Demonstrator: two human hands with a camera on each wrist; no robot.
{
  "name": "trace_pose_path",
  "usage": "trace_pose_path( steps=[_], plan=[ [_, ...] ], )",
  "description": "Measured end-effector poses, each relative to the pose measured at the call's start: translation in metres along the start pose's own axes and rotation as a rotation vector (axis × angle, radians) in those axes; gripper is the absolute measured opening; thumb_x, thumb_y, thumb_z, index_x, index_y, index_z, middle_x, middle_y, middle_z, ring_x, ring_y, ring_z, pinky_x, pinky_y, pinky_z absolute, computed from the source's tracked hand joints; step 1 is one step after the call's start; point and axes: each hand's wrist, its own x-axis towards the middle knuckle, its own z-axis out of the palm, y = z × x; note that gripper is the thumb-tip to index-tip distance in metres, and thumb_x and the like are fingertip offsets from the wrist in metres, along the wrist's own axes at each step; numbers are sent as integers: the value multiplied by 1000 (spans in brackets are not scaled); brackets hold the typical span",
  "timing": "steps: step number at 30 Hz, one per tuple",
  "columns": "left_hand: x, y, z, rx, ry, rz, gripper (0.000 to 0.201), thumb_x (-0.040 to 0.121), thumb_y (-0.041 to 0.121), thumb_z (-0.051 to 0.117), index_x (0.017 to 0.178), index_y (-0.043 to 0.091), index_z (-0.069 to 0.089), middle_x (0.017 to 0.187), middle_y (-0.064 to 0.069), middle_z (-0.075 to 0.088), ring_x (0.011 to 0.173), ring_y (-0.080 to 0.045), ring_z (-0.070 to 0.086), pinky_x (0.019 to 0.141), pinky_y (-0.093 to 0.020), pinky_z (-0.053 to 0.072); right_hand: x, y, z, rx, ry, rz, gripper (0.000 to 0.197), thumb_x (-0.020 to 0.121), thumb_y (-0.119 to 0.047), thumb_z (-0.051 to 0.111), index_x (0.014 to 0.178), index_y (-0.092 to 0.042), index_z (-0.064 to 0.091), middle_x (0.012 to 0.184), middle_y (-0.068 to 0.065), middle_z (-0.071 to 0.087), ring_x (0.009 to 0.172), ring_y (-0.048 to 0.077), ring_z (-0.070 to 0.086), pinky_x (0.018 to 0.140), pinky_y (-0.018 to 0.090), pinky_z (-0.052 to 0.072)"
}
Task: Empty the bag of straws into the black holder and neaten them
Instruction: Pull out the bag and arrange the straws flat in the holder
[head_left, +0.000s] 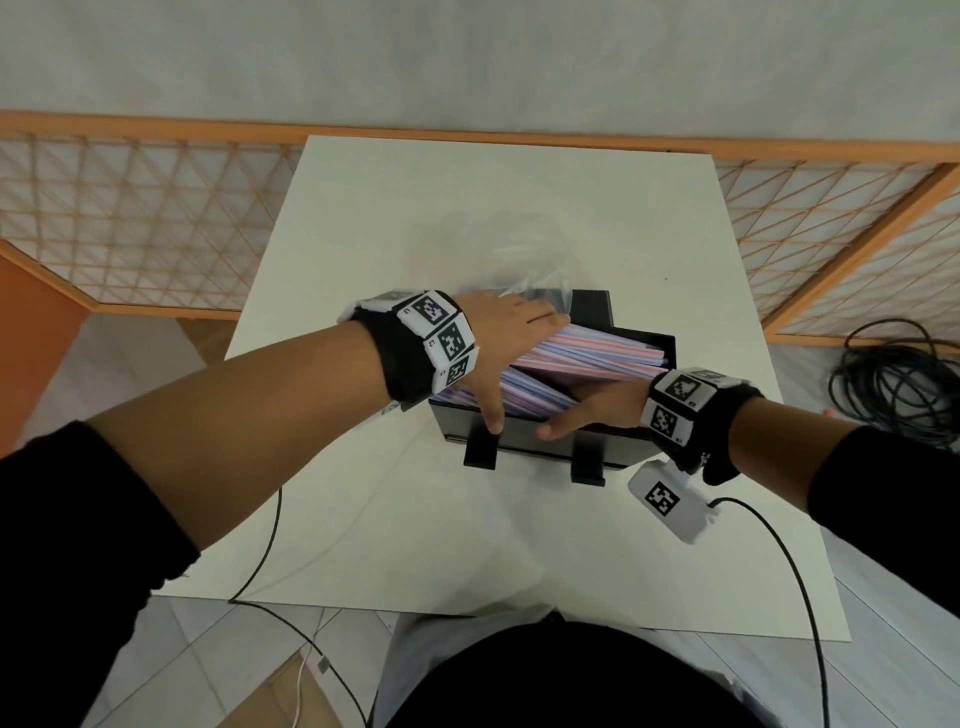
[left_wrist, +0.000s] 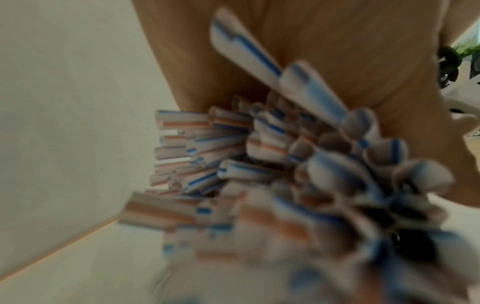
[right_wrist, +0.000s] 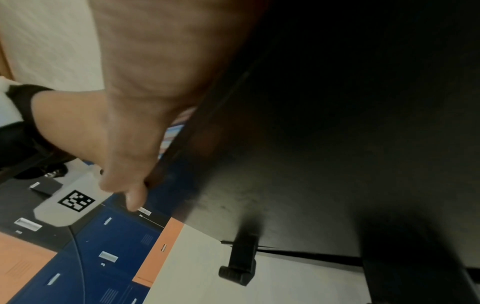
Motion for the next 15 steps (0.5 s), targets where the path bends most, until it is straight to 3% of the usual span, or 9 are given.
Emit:
trace_pose_path(
  steps=[3,6,8,10,15],
  plan=[
    [-1,-1,1,0,19,7,138,46,63,82,149,13,5,154,-3,20,137,-23,28,112,-40,30,5,0,-3,-11,-8,9,85,70,-35,77,141,-27,32,130,-14,42,125,8,38,104,22,23],
    [-3,-3,2,-10,39,7,138,46,65,81,149,14,5,154,-3,22,137,-22,29,112,-39,30,6,-2,-7,-33,-48,21,93,61,-49,75,141,-31,31,135,-13,43,128,10,38,110,28,24],
    [-4,-4,1,-19,44,3,136,47,66,80,149,16,6,154,-2,22,137,-22,30,111,-38,30,5,-2,-11,-43,-73,27,86,70,-38,77,141,-30,30,133,-16,40,126,7,36,106,23,22],
    [-6,-5,-2,-37,40,-5,134,49,65,80,149,18,5,154,0,23,136,-21,31,110,-38,31,3,-5,-15,-84,-56,19,84,71,-30,79,140,-30,32,128,-19,40,122,5,36,101,20,21],
    [-11,-10,-5,-62,40,-4,132,51,65,79,149,19,5,152,-1,27,133,-22,36,106,-40,37,1,-5,-23,-302,-77,94,89,59,-48,81,136,-33,38,125,-16,45,119,10,41,101,22,24]
  ],
)
